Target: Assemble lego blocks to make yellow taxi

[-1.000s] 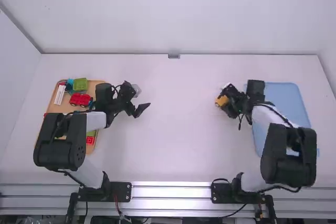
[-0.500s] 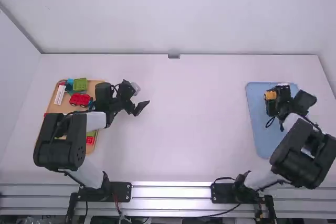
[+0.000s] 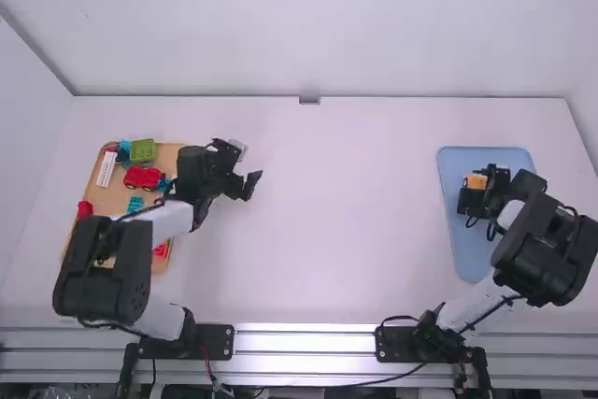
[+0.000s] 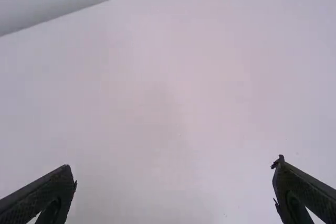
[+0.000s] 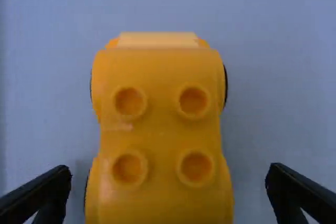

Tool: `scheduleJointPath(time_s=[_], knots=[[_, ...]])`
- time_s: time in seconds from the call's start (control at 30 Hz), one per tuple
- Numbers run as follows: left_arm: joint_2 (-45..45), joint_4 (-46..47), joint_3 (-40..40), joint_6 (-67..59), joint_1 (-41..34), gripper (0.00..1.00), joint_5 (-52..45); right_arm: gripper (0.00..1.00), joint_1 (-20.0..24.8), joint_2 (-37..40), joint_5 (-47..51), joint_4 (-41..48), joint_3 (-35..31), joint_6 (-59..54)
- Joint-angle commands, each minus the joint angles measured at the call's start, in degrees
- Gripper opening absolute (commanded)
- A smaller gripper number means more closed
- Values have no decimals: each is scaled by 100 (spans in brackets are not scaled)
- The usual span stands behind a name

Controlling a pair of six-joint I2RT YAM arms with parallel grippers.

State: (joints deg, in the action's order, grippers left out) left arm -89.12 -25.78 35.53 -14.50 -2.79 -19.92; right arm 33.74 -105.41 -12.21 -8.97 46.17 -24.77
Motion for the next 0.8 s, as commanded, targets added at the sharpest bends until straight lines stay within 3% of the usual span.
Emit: scheduleJointPath(time_s=[0.0, 0.13, 0.23, 0.5, 0.77], knots=[[667, 315, -35, 120, -240, 99, 990, 99, -216, 723, 437, 293, 79, 28], [1554, 1032, -35, 120, -695, 99, 2208, 99, -614, 1617, 1029, 1021, 79, 31], [2424, 1526, -35, 120, -1189, 99, 2900, 99, -1272, 2490, 1231, 1705, 79, 26], [4127, 2144, -37, 168, -1683, 99, 2973, 98, -2898, 4083, 1222, 2487, 74, -291], [4636, 2578, -547, 678, -1173, 90, 2463, 90, -3374, 4571, 1221, 1999, -414, 197]])
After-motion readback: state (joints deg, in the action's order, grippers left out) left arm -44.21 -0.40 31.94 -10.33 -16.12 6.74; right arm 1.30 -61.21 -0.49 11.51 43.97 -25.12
